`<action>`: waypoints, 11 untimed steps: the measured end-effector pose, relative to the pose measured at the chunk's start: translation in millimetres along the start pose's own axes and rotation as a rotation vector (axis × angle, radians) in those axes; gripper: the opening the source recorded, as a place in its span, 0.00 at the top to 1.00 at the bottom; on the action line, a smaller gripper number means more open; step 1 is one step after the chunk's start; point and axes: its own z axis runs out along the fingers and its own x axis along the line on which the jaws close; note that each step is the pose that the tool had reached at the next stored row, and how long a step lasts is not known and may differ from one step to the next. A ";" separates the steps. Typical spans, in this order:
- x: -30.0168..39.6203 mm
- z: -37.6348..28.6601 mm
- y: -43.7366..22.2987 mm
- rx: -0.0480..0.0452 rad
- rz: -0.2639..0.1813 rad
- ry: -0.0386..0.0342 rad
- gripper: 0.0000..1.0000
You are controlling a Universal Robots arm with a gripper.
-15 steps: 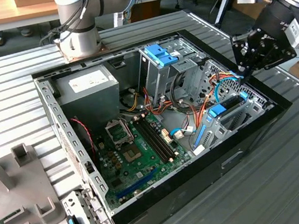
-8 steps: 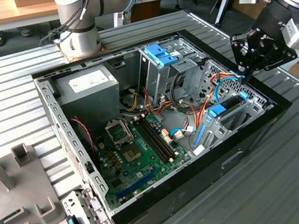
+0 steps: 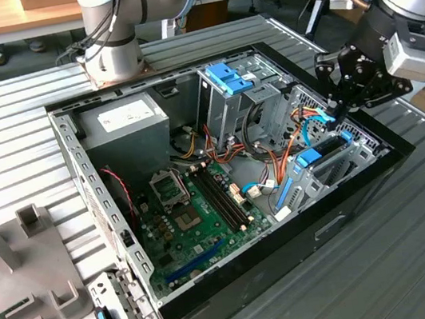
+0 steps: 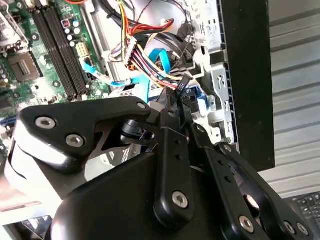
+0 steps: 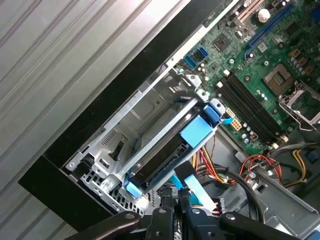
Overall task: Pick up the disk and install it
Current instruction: 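Insert the first disk wire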
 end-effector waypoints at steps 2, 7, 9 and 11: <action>0.0 0.0 0.0 0.0001 0.007 0.0012 0.84; -0.3 0.1 0.3 0.0069 0.128 0.0152 0.84; -0.3 0.2 0.3 0.0091 0.169 0.0199 0.84; -0.2 0.4 0.4 0.0111 0.205 0.0243 0.84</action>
